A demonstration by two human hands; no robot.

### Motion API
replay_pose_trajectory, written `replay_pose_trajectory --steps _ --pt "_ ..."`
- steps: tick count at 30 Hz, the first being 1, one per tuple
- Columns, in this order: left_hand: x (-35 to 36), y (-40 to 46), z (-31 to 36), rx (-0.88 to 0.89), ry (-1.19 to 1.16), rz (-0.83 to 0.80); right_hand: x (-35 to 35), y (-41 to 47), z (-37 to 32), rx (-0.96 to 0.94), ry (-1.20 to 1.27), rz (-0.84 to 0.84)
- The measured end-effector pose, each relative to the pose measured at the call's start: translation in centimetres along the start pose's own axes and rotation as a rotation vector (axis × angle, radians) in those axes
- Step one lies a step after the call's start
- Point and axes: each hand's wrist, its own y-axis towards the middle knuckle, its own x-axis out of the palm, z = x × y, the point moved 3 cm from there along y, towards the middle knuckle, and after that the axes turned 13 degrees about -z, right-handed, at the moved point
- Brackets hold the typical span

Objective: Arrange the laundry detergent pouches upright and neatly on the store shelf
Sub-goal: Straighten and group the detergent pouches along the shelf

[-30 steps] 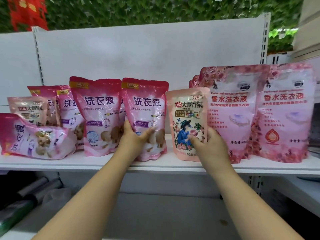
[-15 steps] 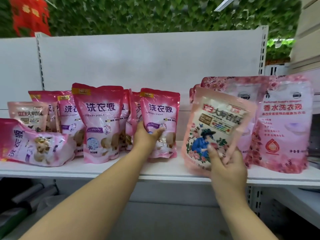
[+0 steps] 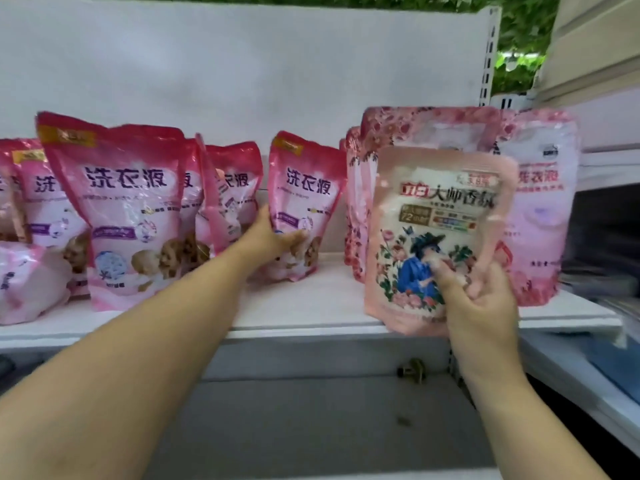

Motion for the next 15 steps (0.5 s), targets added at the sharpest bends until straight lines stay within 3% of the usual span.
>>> replay_pose_trajectory --steps 5,8,9,13,15 --pt "0.7 0.1 0.1 -0.116 0.381 -0.08 -0.4 -0.1 0.2 0.035 0.092 0.009" --pt "0.3 0.7 1.1 -0.114 0.467 -0.048 -1.5 0.1 0.0 0.047 0.163 0.058" --pt "0.3 1.0 1.0 -0.095 0.411 -0.021 -1.9 0.2 -0.1 0.036 0.168 0.07" --pt "1.4 1.6 -0.4 -0.067 -0.216 -0.013 -2.4 0.7 -0.7 -0.01 0.148 0.067" --pt "2.0 2.4 -0.7 -0.046 -0.284 -0.022 -2.3 1.0 -0.9 -0.015 0.109 0.045"
